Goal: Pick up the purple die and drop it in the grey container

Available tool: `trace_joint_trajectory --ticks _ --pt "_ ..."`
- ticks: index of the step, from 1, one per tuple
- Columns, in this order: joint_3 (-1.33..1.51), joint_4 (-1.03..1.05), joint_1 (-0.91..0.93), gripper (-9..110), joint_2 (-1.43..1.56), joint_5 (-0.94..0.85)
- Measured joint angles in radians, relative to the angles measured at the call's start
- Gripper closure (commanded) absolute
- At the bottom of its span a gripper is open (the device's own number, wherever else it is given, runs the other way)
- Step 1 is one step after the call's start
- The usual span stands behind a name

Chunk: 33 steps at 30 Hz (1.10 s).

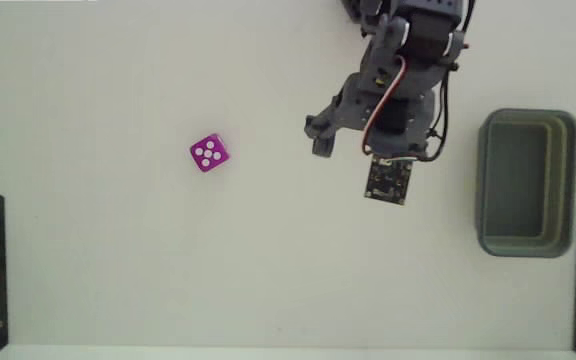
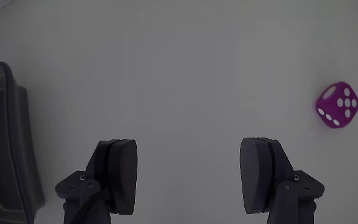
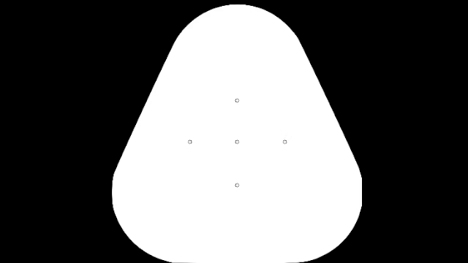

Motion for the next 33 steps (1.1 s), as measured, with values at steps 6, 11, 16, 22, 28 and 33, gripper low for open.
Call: trace_joint_trajectory --ticks 6,11,16,22,28,33 --pt "0.0 0.0 0.048 -9 0.0 0.0" --pt "0.0 0.0 0.094 -9 0.0 0.0" --pt "0.0 0.0 0.138 -9 0.0 0.0" --pt "0.0 0.0 0.184 -9 0.0 0.0" --pt "0.0 0.0 0.21 -9 0.0 0.0" --pt "0.0 0.0 0.232 -9 0.0 0.0"
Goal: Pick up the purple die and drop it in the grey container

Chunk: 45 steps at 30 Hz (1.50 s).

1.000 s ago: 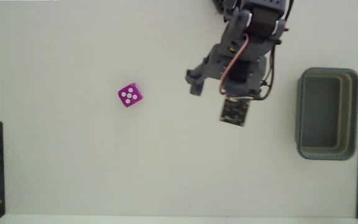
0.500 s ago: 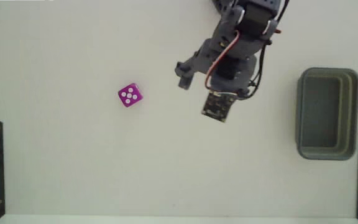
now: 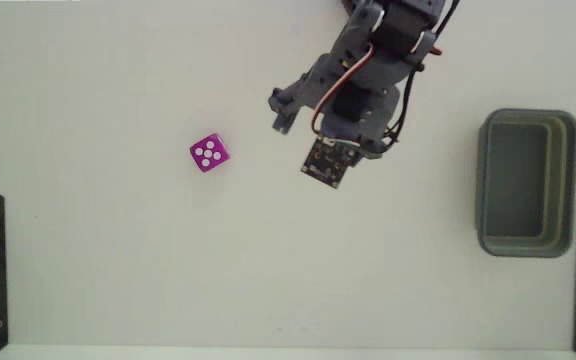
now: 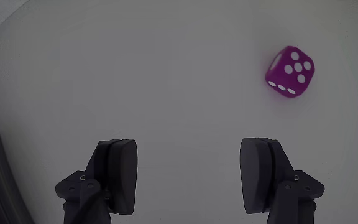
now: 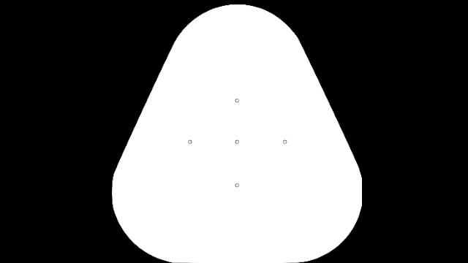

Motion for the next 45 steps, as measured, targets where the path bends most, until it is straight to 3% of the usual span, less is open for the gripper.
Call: trace_joint_trajectory --ticks 45 --pt "0.0 0.0 0.316 -9 0.0 0.0"
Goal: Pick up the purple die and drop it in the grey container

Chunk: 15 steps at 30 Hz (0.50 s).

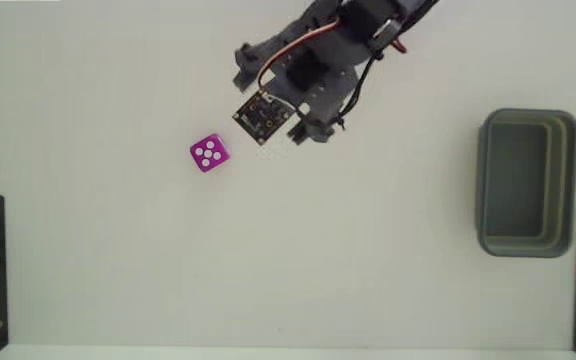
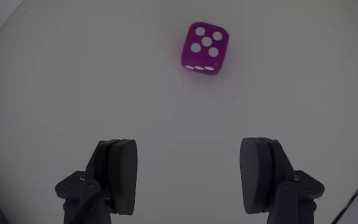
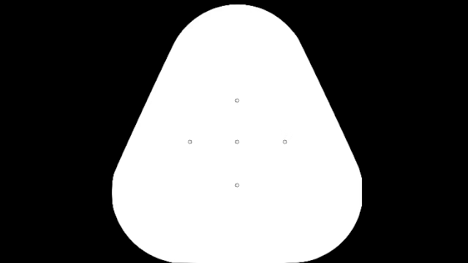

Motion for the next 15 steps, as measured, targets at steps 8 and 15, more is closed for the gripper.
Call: trace_joint_trajectory --ticks 8,15 --pt "0.0 0.0 0.011 -9 0.0 0.0" --pt "0.0 0.0 0.031 -9 0.0 0.002"
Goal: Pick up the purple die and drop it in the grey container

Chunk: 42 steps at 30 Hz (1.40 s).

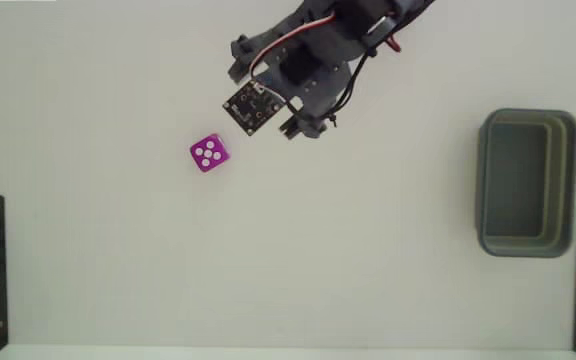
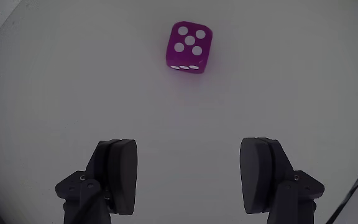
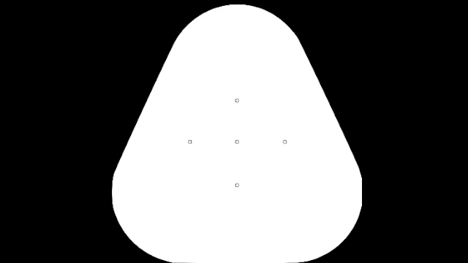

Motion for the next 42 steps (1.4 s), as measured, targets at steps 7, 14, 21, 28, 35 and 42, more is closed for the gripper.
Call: trace_joint_trajectory --ticks 7,14,21,28,35,42 --pt "0.0 0.0 0.0 -9 0.0 0.0" --pt "0.0 0.0 0.0 -9 0.0 -0.002" --pt "0.0 0.0 0.0 -9 0.0 -0.002" --pt "0.0 -0.005 0.0 -9 -0.006 -0.002" --pt "-0.002 -0.057 0.0 -9 -0.06 0.0" --pt "0.0 -0.094 0.002 -9 -0.118 -0.002"
